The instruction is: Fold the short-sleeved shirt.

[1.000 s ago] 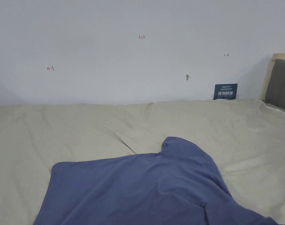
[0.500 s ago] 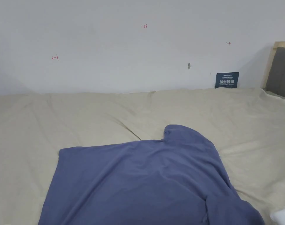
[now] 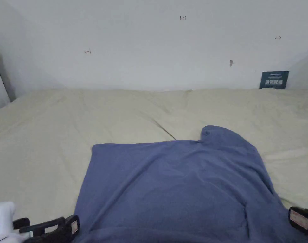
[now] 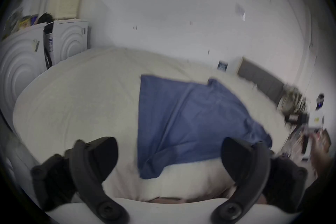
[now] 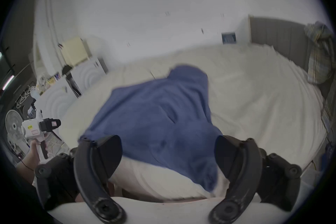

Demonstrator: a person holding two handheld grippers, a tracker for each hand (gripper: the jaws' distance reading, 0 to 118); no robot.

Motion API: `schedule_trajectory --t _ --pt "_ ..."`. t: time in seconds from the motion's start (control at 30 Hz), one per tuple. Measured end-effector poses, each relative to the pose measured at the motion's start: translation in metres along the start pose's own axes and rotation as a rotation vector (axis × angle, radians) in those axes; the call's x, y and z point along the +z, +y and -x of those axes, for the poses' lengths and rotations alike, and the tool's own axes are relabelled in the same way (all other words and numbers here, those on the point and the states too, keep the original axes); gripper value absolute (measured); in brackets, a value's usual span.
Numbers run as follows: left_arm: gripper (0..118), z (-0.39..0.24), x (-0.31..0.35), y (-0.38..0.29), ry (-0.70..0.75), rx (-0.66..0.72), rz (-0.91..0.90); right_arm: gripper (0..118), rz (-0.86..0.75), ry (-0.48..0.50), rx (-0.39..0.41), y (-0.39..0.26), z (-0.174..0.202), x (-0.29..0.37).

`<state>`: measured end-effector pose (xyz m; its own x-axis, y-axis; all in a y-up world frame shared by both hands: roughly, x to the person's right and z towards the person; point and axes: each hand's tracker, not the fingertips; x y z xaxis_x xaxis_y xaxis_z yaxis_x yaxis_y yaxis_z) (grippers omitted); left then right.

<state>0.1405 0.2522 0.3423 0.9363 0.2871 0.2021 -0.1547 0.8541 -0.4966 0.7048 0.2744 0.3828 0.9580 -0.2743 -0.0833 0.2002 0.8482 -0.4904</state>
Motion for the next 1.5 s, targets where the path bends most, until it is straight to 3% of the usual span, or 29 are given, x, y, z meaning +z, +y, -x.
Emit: schedule_trajectory --t 0.03,0.07,0.1,0.17,0.23,0.33,0.43,0.53,0.6,0.63,0.7,0.73,0.9,0.93,0.97,1.0,1.03,1.07,1.23,1.4,1.43,1.47,1.5 --pt "69 -0.004 0.008 0.000 -0.001 0.012 -0.061 102 -0.035 -0.001 0.023 -0.001 0.019 0.002" --pt "26 -0.010 0.016 0.003 0.015 0.005 -0.115 94 -0.063 0.009 0.037 -0.003 0.029 0.002" --pt "0 -0.015 0.021 0.003 0.060 -0.009 -0.134 79 -0.082 0.024 0.044 -0.003 0.038 0.001" --pt "0 -0.017 0.025 0.001 0.129 -0.053 -0.141 0 -0.094 0.020 0.042 -0.004 0.051 -0.002" --pt "0 -0.007 0.023 0.004 0.084 -0.039 -0.121 0 -0.093 0.014 0.052 -0.003 0.057 -0.007" --pt "0 -0.006 0.019 0.005 0.167 -0.102 -0.088 0 -0.074 0.044 0.085 -0.002 0.057 -0.014" --pt "0 0.009 -0.009 0.002 0.165 -0.138 0.096 0 -0.071 0.051 0.087 -0.002 0.059 -0.015" --pt "0 0.027 -0.050 -0.006 0.062 -0.094 0.383 0 -0.041 0.065 0.058 -0.005 0.054 -0.023" --pt "2 0.032 -0.068 -0.015 0.095 -0.118 0.393 0 -0.023 0.071 0.054 -0.005 0.058 -0.025" --pt "24 0.035 -0.077 -0.022 0.106 -0.124 0.401 0 -0.017 0.070 0.055 -0.007 0.057 -0.026" --pt "92 0.041 -0.089 -0.034 0.116 -0.127 0.411 0 0.001 0.071 0.067 -0.006 0.061 -0.028" --pt "118 0.038 -0.090 -0.036 0.121 -0.127 0.418 0 0.011 0.073 0.073 -0.008 0.061 -0.029" --pt "116 0.033 -0.087 -0.042 0.146 -0.135 0.460 0 0.055 0.067 0.112 -0.013 0.064 -0.035" --pt "110 0.032 -0.085 -0.043 0.144 -0.135 0.464 0 0.059 0.066 0.114 -0.012 0.065 -0.037" --pt "93 0.030 -0.080 -0.043 0.151 -0.137 0.451 0 0.062 0.064 0.115 -0.012 0.066 -0.038" --pt "63 0.040 -0.087 -0.056 0.148 -0.138 0.421 0 0.067 0.063 0.114 -0.013 0.066 -0.040" --pt "10 0.039 -0.085 -0.054 0.142 -0.138 0.377 0 0.072 0.063 0.109 -0.014 0.066 -0.041" --pt "6 0.038 -0.085 -0.054 0.136 -0.133 0.379 0 0.076 0.063 0.104 -0.015 0.066 -0.043" --pt "6 0.035 -0.095 -0.057 0.134 -0.237 0.393 0 0.054 0.041 0.056 -0.016 0.061 -0.040" --pt "6 0.038 -0.086 -0.056 0.111 -0.171 0.379 0 0.054 -0.010 0.060 -0.015 0.026 -0.034" --pt "6 0.036 -0.084 -0.055 0.113 -0.179 0.372 11 0.079 -0.002 0.058 -0.015 0.014 -0.034" --pt "6 0.034 -0.082 -0.056 0.112 -0.187 0.366 34 0.136 0.015 0.040 -0.016 0.002 -0.036" --pt "6 0.030 -0.080 -0.056 0.121 -0.203 0.352 70 0.229 0.017 0.007 -0.018 -0.013 -0.044"
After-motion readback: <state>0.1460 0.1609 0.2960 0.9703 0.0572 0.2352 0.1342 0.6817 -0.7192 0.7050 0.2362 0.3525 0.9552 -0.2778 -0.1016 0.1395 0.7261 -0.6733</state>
